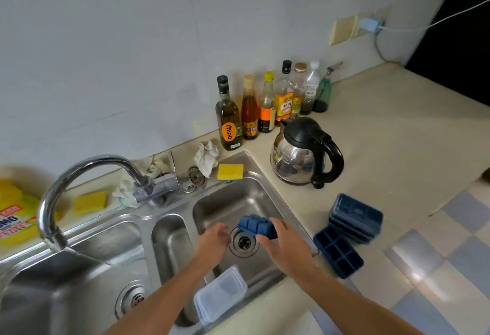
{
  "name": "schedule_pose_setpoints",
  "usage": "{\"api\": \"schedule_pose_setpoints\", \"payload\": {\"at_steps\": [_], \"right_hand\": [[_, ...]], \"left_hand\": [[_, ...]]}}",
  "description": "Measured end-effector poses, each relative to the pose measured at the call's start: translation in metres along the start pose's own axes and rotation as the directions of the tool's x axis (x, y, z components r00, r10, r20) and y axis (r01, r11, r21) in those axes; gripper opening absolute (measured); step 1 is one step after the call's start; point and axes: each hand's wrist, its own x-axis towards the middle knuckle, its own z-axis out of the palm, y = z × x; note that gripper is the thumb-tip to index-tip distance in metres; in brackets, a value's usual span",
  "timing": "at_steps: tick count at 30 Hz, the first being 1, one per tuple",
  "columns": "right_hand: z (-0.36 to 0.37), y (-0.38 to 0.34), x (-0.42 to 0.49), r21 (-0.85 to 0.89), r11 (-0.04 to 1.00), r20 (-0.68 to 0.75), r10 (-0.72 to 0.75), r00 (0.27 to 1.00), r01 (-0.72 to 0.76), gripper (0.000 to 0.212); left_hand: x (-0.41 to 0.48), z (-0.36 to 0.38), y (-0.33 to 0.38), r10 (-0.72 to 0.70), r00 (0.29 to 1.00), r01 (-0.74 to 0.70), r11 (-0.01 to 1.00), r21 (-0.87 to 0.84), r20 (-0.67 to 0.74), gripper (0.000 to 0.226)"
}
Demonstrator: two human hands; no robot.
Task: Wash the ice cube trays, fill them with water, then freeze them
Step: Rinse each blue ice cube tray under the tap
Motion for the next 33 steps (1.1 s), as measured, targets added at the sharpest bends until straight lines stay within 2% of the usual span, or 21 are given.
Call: {"api": "schedule_pose_setpoints", "payload": {"at_steps": [2,4,5,8,10,12,15,18,20,24,26,29,33], "right_hand": [[-0.018,0.002,-0.003,0.238,0.970,0.014,0.055,0.998,-0.056,0.053],[-0.039,0.006,-0.004,0.516,0.835,0.149,0.129,0.980,-0.188,0.052],[-0.049,0.010,-0.005,0.600,0.753,0.242,0.149,0.959,-0.269,0.055],[-0.073,0.027,-0.012,0.717,0.540,0.439,0.143,0.887,-0.441,0.056],[-0.088,0.043,-0.019,0.733,0.465,0.514,0.098,0.852,-0.496,0.061],[-0.101,0.061,-0.027,0.728,0.432,0.565,0.064,0.823,-0.533,0.067],[-0.117,0.090,-0.038,0.690,0.451,0.609,0.062,0.791,-0.566,0.073],[-0.128,0.122,-0.051,0.643,0.519,0.602,0.112,0.790,-0.564,0.073],[-0.134,0.140,-0.060,0.612,0.564,0.575,0.166,0.802,-0.555,0.062],[-0.142,0.163,-0.070,0.657,0.510,0.510,0.241,0.826,-0.555,0.032],[-0.146,0.170,-0.072,0.660,0.524,0.481,0.255,0.839,-0.538,0.022],[-0.150,0.173,-0.074,0.603,0.617,0.464,0.244,0.852,-0.505,0.018],[-0.148,0.172,-0.074,0.466,0.789,0.410,0.209,0.888,-0.401,0.025]], "left_hand": [[-0.007,0.014,0.013,-0.049,0.998,0.044,0.993,-0.110,-0.042,0.034],[-0.013,0.029,0.028,-0.063,0.991,0.041,0.983,-0.177,-0.121,0.041],[-0.017,0.036,0.036,-0.058,0.985,0.024,0.980,-0.197,-0.166,0.043],[-0.026,0.049,0.058,-0.036,0.963,-0.053,0.946,-0.319,-0.266,0.034],[-0.033,0.060,0.074,-0.063,0.965,-0.065,0.885,-0.461,-0.256,0.019],[-0.043,0.074,0.093,-0.121,0.967,-0.047,0.782,-0.621,-0.225,0.013],[-0.055,0.097,0.120,-0.132,0.979,-0.026,0.674,-0.738,-0.156,0.014],[-0.060,0.123,0.140,-0.130,0.982,-0.010,0.679,-0.734,-0.134,0.012],[-0.063,0.139,0.150,-0.152,0.981,0.021,0.697,-0.717,-0.120,0.010],[-0.066,0.160,0.166,-0.171,0.983,0.087,0.745,-0.661,-0.063,0.010],[-0.063,0.165,0.172,-0.184,0.981,0.109,0.775,-0.623,-0.057,0.011],[-0.061,0.168,0.174,-0.198,0.978,0.131,0.814,-0.566,-0.058,0.012],[-0.059,0.170,0.171,-0.217,0.973,0.146,0.845,-0.515,-0.080,0.013]]}}
